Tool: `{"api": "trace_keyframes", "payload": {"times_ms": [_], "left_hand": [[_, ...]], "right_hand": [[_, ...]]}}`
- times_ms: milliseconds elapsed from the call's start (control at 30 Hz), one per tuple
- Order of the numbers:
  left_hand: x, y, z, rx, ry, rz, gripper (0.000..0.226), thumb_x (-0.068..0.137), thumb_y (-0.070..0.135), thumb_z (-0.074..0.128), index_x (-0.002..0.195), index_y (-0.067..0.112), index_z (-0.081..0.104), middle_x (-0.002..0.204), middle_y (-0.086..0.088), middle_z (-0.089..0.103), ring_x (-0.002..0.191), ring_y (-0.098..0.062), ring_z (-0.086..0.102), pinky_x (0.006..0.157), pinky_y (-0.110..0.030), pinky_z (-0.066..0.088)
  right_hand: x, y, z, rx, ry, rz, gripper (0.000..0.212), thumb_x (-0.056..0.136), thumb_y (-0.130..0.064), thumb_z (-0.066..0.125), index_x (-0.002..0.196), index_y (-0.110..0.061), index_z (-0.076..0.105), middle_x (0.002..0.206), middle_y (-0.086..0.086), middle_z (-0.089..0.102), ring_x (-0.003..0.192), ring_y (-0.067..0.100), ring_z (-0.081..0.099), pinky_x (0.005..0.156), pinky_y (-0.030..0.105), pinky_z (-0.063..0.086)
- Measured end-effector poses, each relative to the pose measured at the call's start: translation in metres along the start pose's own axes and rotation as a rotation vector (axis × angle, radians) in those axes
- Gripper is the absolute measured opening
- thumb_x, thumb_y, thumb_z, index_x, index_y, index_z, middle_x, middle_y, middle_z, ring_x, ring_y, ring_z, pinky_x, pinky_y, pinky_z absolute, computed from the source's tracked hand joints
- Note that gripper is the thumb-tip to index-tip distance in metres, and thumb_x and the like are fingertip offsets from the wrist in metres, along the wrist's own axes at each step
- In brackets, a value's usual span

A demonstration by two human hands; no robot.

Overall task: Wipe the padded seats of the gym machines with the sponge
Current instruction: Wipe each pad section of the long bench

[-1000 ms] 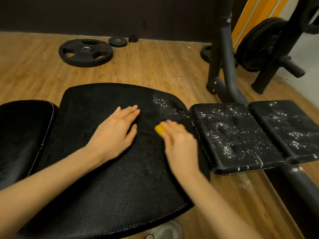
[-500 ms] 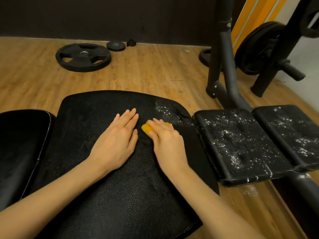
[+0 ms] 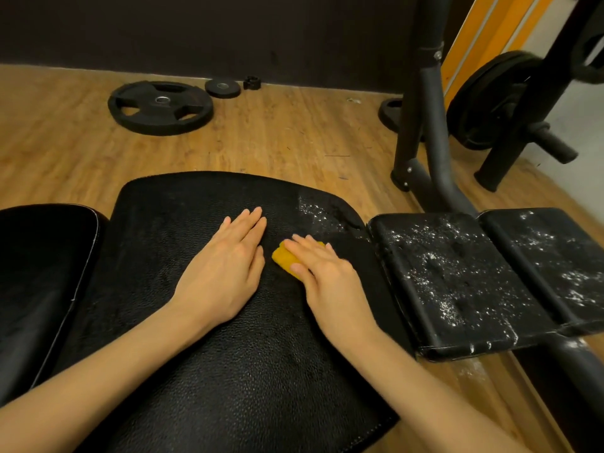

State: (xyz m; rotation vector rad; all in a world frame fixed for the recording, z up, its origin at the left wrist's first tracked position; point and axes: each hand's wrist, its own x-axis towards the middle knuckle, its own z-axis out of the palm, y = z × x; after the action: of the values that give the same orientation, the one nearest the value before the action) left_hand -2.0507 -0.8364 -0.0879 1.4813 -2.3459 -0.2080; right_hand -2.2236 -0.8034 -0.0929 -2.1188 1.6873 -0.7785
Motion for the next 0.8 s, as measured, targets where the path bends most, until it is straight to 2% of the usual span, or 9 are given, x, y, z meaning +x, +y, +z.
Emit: {"api": "trace_keyframes", "payload": {"times_ms": [167,267,367,433,500,633,667,800], "left_hand": [[0.000,0.003,-0.001,-0.010,0.003,-0.012,0.051,0.102,0.022,0.037,0.151,0.008,0.030,0.161,-0.004,0.022,0.149,-0.015,0.017,0.118,-0.023,0.001],[-0.001,0.001,0.000,-0.005,-0.001,-0.003,0.052,0.102,0.023,0.036,0.152,0.009,0.028,0.161,-0.004,0.020,0.149,-0.015,0.015,0.118,-0.023,0.000],[0.000,-0.001,0.001,0.009,0.012,0.009,0.051,0.103,0.023,0.034,0.152,0.007,0.028,0.161,-0.006,0.021,0.149,-0.016,0.016,0.119,-0.025,0.002],[0.000,-0.001,0.002,0.012,0.007,0.010,0.052,0.103,0.024,0.032,0.152,0.007,0.028,0.161,-0.005,0.020,0.149,-0.016,0.015,0.119,-0.025,0.002],[0.000,-0.001,0.002,0.009,0.002,0.006,0.053,0.103,0.026,0.030,0.152,0.009,0.027,0.162,-0.004,0.019,0.150,-0.015,0.014,0.119,-0.025,0.001],[0.001,0.001,0.001,0.002,0.004,-0.008,0.053,0.103,0.027,0.032,0.153,0.011,0.026,0.162,-0.002,0.018,0.150,-0.012,0.012,0.119,-0.023,0.000],[0.001,0.001,0.001,0.001,0.007,-0.012,0.054,0.102,0.027,0.034,0.153,0.011,0.026,0.162,-0.002,0.018,0.150,-0.012,0.012,0.119,-0.023,-0.001],[0.001,0.001,0.001,0.007,-0.001,-0.019,0.054,0.102,0.030,0.027,0.153,0.011,0.027,0.162,-0.002,0.019,0.149,-0.012,0.013,0.119,-0.023,0.000]], "right_hand": [[0.058,0.012,0.000,-0.060,0.056,0.120,0.042,0.102,-0.016,0.044,0.143,-0.020,0.045,0.152,-0.002,0.039,0.145,0.015,0.026,0.121,0.034,0.006],[0.014,0.007,-0.004,-0.069,0.031,0.049,0.043,0.102,-0.015,0.046,0.144,-0.021,0.044,0.152,-0.004,0.037,0.145,0.012,0.027,0.121,0.032,0.013],[-0.027,0.004,-0.006,-0.050,0.018,-0.005,0.043,0.099,-0.012,0.052,0.141,-0.020,0.050,0.148,-0.004,0.044,0.141,0.011,0.033,0.119,0.032,0.019],[0.005,0.009,-0.003,-0.073,0.041,-0.009,0.043,0.098,-0.008,0.051,0.140,-0.017,0.050,0.148,0.000,0.044,0.141,0.016,0.034,0.118,0.030,0.016],[0.057,0.013,0.002,-0.105,0.042,0.035,0.043,0.101,-0.008,0.044,0.143,-0.017,0.044,0.152,0.002,0.038,0.145,0.019,0.028,0.119,0.032,0.011],[0.121,0.009,0.014,-0.131,0.119,0.178,0.044,0.102,-0.008,0.041,0.145,-0.018,0.042,0.154,0.002,0.037,0.146,0.020,0.024,0.120,0.038,0.012],[0.122,0.006,0.018,-0.156,0.126,0.164,0.045,0.101,-0.007,0.042,0.145,-0.017,0.041,0.154,0.003,0.037,0.146,0.021,0.024,0.120,0.039,0.011],[0.112,0.025,0.013,-0.097,0.019,-0.099,0.045,0.102,-0.012,0.041,0.146,-0.022,0.040,0.154,-0.001,0.036,0.146,0.018,0.024,0.119,0.035,0.009]]}}
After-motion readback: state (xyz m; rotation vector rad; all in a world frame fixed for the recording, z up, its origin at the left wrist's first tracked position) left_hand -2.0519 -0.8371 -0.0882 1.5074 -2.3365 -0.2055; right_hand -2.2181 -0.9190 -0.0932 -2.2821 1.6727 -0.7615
